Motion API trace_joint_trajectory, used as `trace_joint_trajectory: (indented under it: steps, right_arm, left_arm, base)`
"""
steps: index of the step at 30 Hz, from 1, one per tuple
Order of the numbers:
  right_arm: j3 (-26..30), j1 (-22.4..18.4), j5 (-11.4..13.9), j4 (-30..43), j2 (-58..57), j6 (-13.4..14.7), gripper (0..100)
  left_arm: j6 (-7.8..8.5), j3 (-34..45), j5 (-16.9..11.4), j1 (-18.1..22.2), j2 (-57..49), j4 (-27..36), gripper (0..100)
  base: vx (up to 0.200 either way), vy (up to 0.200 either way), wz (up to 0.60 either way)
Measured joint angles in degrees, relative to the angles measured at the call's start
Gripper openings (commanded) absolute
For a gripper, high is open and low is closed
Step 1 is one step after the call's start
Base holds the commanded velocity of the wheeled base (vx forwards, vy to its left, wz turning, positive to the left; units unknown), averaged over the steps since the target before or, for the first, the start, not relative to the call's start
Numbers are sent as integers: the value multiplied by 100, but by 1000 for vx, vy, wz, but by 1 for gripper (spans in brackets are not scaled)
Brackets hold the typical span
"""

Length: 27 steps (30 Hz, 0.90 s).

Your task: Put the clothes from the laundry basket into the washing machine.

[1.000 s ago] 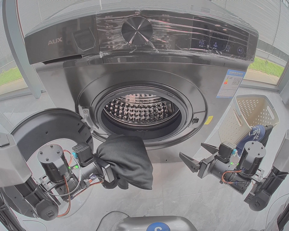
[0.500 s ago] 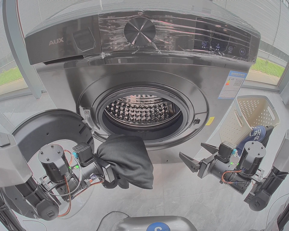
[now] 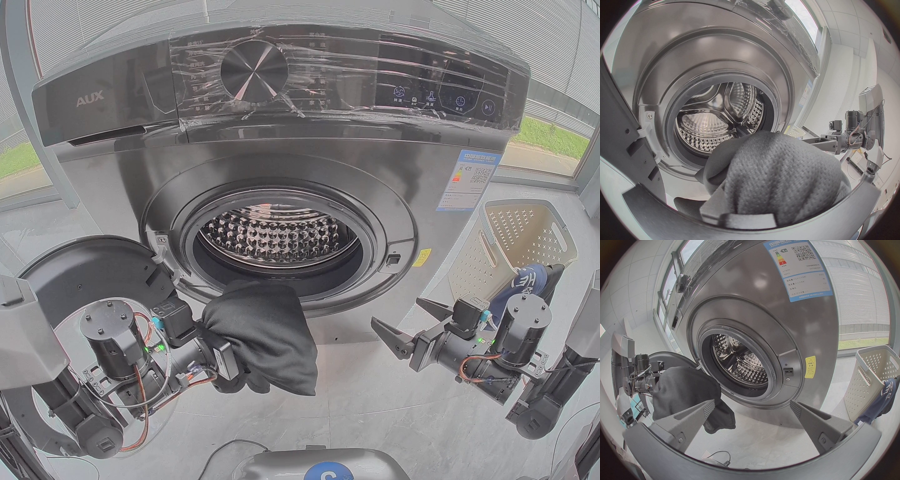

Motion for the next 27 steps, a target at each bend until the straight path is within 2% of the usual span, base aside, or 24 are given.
trace_joint_trajectory:
  steps: [3, 14, 21, 27]
  right_arm:
    - [0, -5, -2, 2, 2, 0, 100]
    - [412, 152, 18, 0, 2, -35, 100]
    - [816, 535, 27, 0, -4, -52, 100]
    - [1006, 808, 27, 0, -4, -60, 100]
  left_arm:
    - [0, -4, -2, -5, 6, 2, 0]
    - [2, 22, 20, -33, -7, 2, 0]
    - [-22, -323, 502, -319, 48, 2, 0]
    - [63, -1112, 332, -333, 511, 24, 0]
  base:
    - [200, 0, 0]
    - [0, 0, 0]
    - [0, 0, 0]
    - [0, 0, 0]
